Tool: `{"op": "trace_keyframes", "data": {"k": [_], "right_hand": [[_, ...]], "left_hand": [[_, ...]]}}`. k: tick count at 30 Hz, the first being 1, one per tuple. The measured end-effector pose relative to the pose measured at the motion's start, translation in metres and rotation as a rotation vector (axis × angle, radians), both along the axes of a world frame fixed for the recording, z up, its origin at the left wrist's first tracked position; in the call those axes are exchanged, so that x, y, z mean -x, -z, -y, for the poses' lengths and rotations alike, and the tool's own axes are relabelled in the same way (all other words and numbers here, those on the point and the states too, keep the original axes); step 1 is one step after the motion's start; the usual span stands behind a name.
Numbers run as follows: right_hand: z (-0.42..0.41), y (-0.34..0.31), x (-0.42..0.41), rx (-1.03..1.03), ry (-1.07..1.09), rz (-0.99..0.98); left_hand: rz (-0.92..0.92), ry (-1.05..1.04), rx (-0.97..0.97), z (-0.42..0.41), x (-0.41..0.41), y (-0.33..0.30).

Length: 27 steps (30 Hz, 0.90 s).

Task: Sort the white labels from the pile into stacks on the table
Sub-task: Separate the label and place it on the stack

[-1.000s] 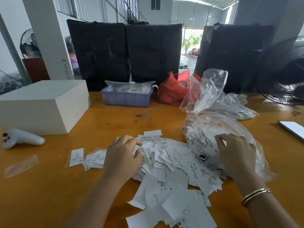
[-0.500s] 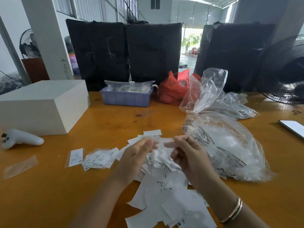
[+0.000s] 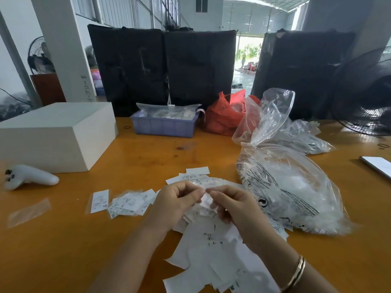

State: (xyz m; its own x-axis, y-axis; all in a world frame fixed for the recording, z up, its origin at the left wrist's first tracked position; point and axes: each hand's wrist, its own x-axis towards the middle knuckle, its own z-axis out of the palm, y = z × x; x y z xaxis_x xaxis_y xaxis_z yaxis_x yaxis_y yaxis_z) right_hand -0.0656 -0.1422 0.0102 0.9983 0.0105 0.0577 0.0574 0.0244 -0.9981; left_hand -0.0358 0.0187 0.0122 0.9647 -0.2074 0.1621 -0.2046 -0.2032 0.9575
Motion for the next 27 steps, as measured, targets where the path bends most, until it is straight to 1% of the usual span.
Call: {"op": "trace_keyframes", "data": {"k": [4,8,13,18,21,23,24,25,27], "right_hand": [[0.000,0.000,0.000,-0.032,0.008,-0.009],[0.000,0.000,-0.001,-0.088,-0.002,-0.020],[-0.001,0.000,0.000,-0.104,0.047,0.022],[-0.002,0.002,0.000,0.004,0.032,0.061],[-0.002,0.003,0.002,0.034,0.033,0.085],[-0.002,0.003,0.000,0.051,0.086,0.115],[-0.001,0.004,-0.001,0.139,0.133,0.154],[0.000,0.006,-0.003,0.305,0.181,0.211],[0.002,0.010,-0.004,0.717,0.217,0.337]], "left_hand": [[-0.012,-0.032,0.029,0.001,0.000,-0.001],[-0.044,-0.046,0.098,-0.001,0.000,-0.002],[-0.120,0.125,0.148,-0.003,0.003,-0.003],[-0.109,0.164,0.102,-0.007,0.001,-0.004],[-0.074,0.086,0.092,-0.005,0.000,-0.001],[-0.076,0.004,0.156,-0.005,-0.002,0.000],[-0.077,-0.040,0.187,-0.006,-0.004,0.001],[-0.078,-0.079,0.218,-0.007,-0.006,0.001],[-0.083,-0.144,0.288,-0.010,-0.008,0.003]]}}
